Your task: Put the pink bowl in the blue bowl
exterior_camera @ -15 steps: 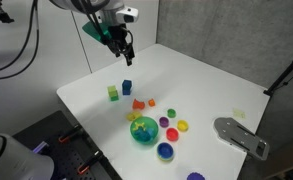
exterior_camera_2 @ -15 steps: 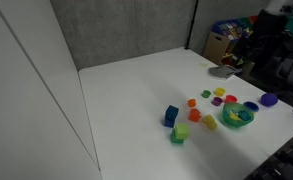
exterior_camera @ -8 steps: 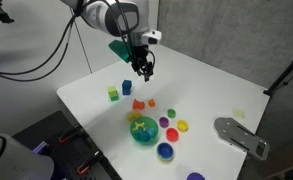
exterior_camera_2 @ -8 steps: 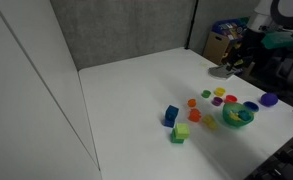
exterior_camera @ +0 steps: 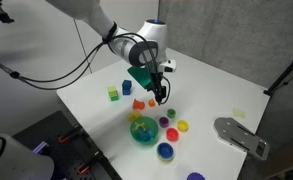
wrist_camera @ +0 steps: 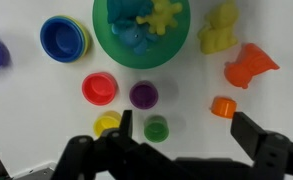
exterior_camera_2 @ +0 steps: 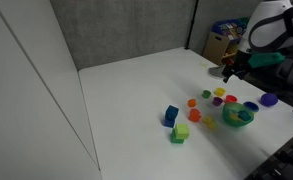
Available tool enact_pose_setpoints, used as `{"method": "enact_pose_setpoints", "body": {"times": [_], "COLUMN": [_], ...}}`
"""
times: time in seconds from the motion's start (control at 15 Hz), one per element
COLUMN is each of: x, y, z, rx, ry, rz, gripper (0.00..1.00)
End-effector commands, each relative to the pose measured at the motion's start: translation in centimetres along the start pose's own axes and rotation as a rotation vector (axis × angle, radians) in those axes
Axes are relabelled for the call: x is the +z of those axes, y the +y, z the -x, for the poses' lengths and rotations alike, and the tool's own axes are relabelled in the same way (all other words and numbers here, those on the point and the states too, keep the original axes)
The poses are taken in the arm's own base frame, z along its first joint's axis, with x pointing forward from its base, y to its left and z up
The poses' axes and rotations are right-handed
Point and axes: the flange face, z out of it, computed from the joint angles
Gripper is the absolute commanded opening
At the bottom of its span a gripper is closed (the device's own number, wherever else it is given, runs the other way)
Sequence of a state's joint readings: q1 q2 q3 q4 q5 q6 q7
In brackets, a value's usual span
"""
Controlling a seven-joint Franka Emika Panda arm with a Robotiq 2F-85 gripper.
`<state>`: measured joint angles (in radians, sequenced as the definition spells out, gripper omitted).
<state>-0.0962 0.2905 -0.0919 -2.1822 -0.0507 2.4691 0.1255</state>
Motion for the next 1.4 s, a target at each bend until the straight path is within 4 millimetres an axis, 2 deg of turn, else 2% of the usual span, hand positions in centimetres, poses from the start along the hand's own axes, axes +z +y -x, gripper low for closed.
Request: {"method": "enact_pose_setpoints", "body": {"times": [0.0,0.33,0.4,0.53,0.73,1.0,1.33], "x": [2.7,6.1,5.7,6.4,6.3,8.0,12.0], "y": [2.8,6.8,5.9,6.4,5.8,7.4,9.9], "z": [-1.9,-2.9,-1.8,-1.8,-1.8,-2.3,-2.5], "rx": [-0.041,-0.050,-0.031,-0.027,-0.036,0.005,0.061], "ry": [0.032,0.028,0.034,0.024,0.025,0.065,0.095], "rz": [0.008,0.020,0.020,0.023,0.023,0.009,0.006], "gripper": [1.00,1.00,1.00,1.00,1.00,1.00,1.00]}}
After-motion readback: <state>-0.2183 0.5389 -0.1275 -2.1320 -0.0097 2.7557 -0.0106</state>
